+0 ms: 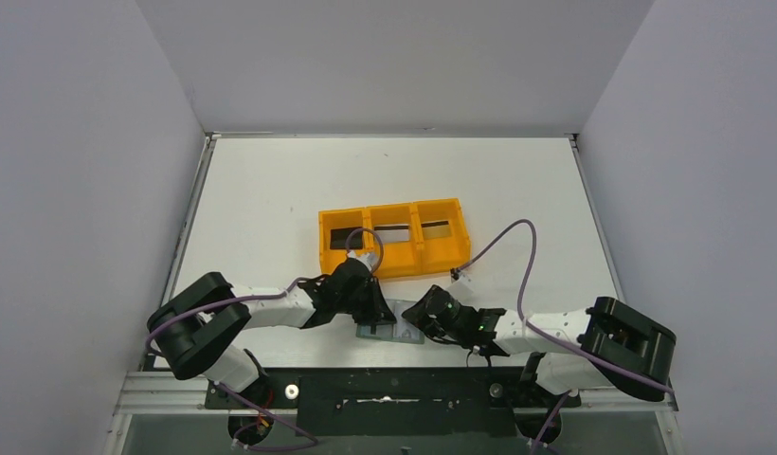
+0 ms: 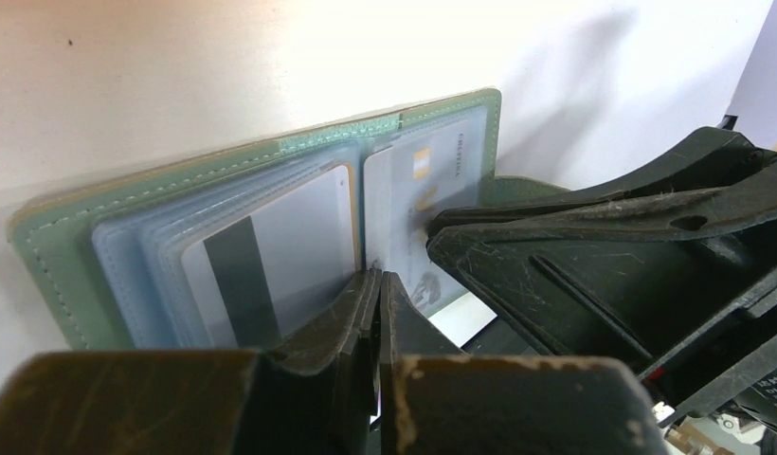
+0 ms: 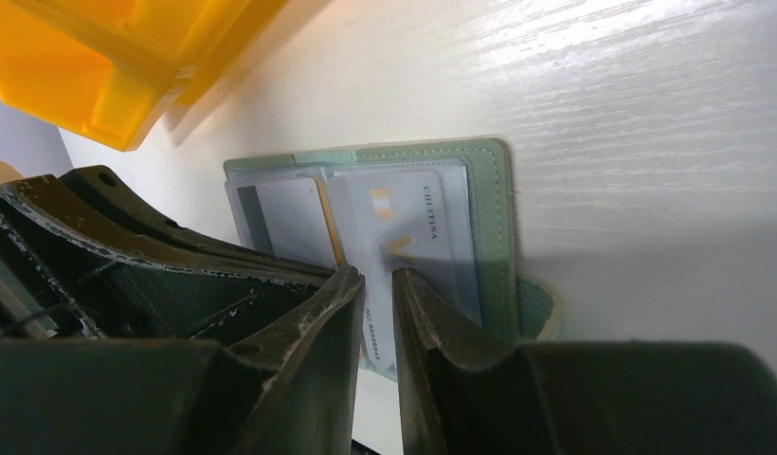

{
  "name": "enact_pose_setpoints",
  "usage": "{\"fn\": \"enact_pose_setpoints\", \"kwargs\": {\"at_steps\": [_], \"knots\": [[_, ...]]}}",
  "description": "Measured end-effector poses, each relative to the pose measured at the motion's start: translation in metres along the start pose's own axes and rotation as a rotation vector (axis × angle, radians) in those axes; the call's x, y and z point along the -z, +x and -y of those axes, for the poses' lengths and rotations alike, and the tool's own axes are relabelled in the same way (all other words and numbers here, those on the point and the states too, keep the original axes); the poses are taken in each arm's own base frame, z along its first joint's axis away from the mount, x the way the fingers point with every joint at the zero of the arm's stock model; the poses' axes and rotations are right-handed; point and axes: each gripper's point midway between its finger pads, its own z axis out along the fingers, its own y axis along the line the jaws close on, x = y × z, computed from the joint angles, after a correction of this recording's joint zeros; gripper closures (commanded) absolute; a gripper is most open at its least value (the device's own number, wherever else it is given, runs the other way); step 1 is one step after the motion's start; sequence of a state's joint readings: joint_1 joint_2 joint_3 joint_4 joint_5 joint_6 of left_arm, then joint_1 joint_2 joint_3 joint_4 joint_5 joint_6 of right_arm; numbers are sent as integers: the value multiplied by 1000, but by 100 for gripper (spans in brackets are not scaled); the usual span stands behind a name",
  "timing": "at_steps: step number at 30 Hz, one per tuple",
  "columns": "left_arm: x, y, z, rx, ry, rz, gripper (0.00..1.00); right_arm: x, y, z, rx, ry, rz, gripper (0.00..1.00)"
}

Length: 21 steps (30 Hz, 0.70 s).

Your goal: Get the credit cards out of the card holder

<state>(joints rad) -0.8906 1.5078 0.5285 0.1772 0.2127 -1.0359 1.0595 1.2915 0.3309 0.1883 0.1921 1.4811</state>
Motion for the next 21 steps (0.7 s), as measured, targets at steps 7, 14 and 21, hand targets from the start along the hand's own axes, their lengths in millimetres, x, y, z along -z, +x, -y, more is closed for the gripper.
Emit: {"fn": "enact_pose_setpoints", "kwargs": {"at_steps": [7, 14, 21], "knots": [[-1, 0, -1, -1, -2, -1, 88, 13, -5, 9, 76, 95, -1, 64], [1, -2, 1, -35, -26, 2, 79, 18, -8, 18, 134, 144, 2, 68], [-1, -4, 1, -67, -56, -12, 71, 12, -7, 18, 155, 169, -4, 84]]}}
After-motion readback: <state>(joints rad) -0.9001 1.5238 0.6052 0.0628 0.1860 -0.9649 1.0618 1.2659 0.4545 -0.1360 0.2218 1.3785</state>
